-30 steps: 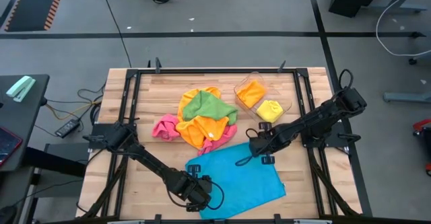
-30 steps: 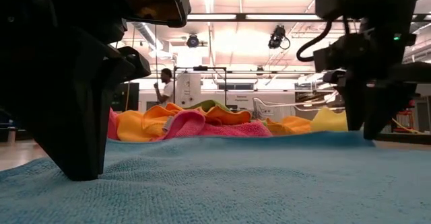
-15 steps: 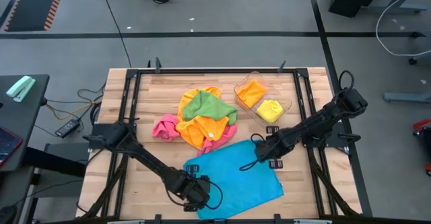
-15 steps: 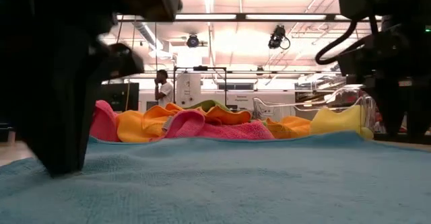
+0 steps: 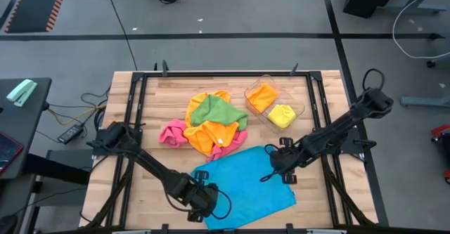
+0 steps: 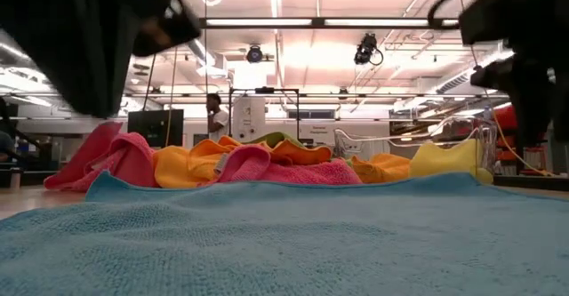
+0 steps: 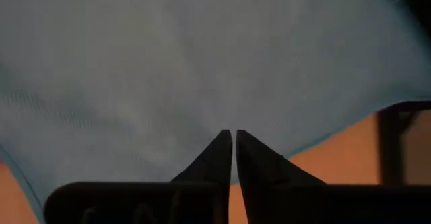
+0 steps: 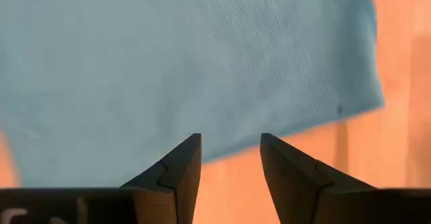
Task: Fold microfiber towels
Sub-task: Fold the blue towel
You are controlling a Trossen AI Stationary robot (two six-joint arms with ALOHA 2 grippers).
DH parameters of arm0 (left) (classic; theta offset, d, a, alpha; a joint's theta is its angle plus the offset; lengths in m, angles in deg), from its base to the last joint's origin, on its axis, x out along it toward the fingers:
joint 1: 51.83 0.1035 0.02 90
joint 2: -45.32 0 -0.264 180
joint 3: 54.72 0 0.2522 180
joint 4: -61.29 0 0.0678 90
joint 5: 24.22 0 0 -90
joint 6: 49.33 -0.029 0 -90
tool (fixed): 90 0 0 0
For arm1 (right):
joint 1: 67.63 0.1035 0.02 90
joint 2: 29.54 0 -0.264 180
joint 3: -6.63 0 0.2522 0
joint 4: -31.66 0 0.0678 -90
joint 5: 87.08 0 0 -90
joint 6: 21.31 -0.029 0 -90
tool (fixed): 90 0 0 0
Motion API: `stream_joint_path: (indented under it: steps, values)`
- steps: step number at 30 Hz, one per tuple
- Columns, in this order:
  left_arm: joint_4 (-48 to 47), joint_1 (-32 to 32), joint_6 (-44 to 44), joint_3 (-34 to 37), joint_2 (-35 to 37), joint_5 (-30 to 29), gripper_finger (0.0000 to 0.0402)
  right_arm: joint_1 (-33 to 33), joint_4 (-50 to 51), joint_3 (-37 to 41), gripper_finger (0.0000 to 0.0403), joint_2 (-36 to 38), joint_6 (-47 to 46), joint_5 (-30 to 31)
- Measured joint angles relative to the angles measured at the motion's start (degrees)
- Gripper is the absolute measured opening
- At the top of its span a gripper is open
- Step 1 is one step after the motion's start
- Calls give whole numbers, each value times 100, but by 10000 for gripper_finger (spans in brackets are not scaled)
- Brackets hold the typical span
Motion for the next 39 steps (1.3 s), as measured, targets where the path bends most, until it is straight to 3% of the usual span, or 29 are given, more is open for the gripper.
stream_joint_path:
  steps: [6,13,15,22,28,39]
  values:
    - [527,-397,-475,-9,65,133,70,320,-552,0,161,446,-428,304]
    - [-237,-533,-490,-11,65,65,105,469,-1156,0,161,414,-1000,549]
    - [-238,-560,-880,-11,48,24,109,467,-1408,0,161,352,-1016,602]
    - [-143,-606,-2386,237,-67,-142,110,484,-1759,0,161,236,-1203,633]
    - [34,-568,-2911,310,-200,-411,102,502,-1784,0,161,254,-1307,652]
    - [184,-560,-3478,308,-540,-394,99,502,-1798,0,161,254,-1344,653]
